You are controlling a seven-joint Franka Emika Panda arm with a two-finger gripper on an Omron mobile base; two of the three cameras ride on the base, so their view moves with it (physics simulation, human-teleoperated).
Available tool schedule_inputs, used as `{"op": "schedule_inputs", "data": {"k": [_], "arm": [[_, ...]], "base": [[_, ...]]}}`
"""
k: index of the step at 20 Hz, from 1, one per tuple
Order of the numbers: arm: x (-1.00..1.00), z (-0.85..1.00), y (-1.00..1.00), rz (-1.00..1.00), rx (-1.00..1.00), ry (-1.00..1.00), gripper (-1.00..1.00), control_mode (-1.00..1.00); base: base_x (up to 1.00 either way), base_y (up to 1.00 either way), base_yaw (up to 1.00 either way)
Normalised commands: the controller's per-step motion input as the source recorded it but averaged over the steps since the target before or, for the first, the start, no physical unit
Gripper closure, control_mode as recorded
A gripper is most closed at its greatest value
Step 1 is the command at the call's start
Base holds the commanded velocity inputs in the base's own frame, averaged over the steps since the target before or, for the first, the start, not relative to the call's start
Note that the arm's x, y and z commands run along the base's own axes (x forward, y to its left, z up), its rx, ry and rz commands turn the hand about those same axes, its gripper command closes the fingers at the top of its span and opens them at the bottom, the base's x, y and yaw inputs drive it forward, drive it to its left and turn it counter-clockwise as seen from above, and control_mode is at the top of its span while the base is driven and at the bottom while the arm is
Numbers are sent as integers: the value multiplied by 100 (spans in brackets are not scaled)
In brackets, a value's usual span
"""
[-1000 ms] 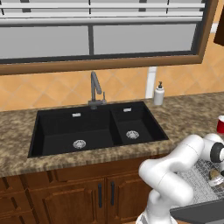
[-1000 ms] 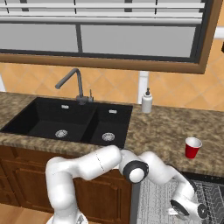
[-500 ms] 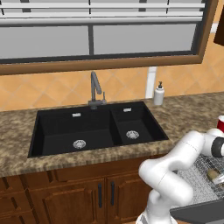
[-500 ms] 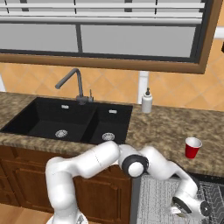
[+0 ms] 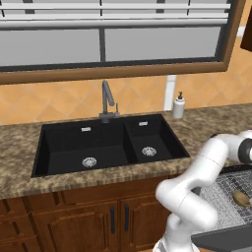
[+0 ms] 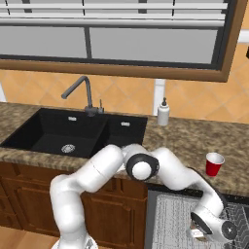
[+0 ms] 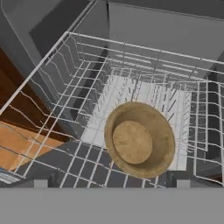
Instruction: Pick up the cup and bowl from the counter, place them in the dishwasher, and close the dishwasher door.
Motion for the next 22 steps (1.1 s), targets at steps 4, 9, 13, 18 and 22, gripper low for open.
{"op": "schedule_inputs", "data": {"k": [4,9,13,18,22], "arm": [[-26,100,0,0,-15,0,-100,-100],[-17,100,-5,0,-7,0,-100,-100],[-6,100,-10,-4,-1,0,-100,-100],[56,100,-5,-1,-19,0,-100,-100],[88,100,-9,-2,-36,2,-100,-100]], "base": [[0,0,0],[0,0,0],[0,0,0],[0,0,0],[0,0,0]]}}
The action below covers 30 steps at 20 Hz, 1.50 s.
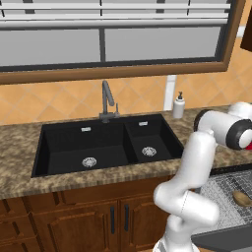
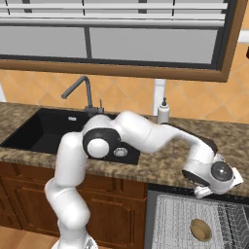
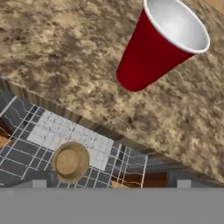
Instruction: Pick up the cup and bowl from the counter, place them in the dishwasher, and close the dishwasher door.
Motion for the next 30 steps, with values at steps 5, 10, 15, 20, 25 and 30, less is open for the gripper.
{"op": "schedule_inputs", "data": {"k": [5,10,15,20,25,30], "arm": [[50,100,9,-22,-15,0,-100,-100],[67,44,-4,-29,18,11,-100,-100],[37,54,-28,-7,49,18,-100,-100],[35,42,0,0,22,12,-100,-100],[31,-33,-1,0,1,-13,-100,-100],[36,-31,-2,0,0,-1,-100,-100]], "base": [[0,0,0],[0,0,0],[0,0,0],[0,0,0],[0,0,0],[0,0,0]]}}
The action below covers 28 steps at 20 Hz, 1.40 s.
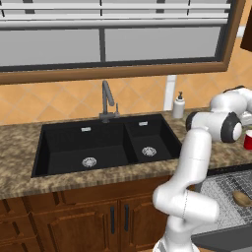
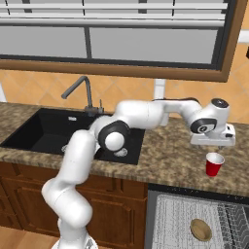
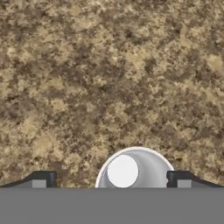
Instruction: Pick up the cup and bowl from the counter, place them in the dishwasher, and close the dishwasher door.
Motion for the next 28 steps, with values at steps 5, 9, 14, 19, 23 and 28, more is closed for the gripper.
{"op": "schedule_inputs", "data": {"k": [5,9,14,19,23,28], "arm": [[-25,-9,46,-5,-6,3,-100,-100],[-6,-13,35,-10,-11,6,-100,-100],[0,-26,-13,-11,-6,1,-100,-100],[0,-40,-20,-12,-5,0,-100,-100],[0,-26,-1,-7,-3,0,-100,-100],[0,-25,0,0,-1,0,-100,-100]], "base": [[0,0,0],[0,0,0],[0,0,0],[0,0,0],[0,0,0],[0,0,0]]}}
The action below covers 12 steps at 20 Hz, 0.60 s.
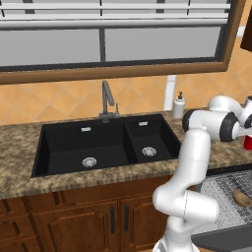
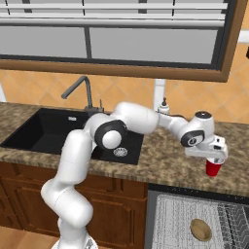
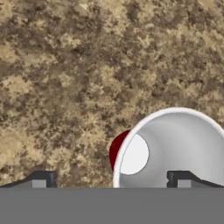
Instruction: Pick up the cup and bowl from the counter, place them in the dishwasher, and close the dishwasher door.
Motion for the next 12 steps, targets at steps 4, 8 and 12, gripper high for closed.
{"op": "schedule_inputs", "data": {"k": [4,8,12], "arm": [[0,-4,-9,0,0,0,-100,-100],[0,-8,-5,0,0,0,-100,-100],[0,-11,0,0,0,0,100,-100]], "base": [[0,0,0],[0,0,0],[0,0,0]]}}
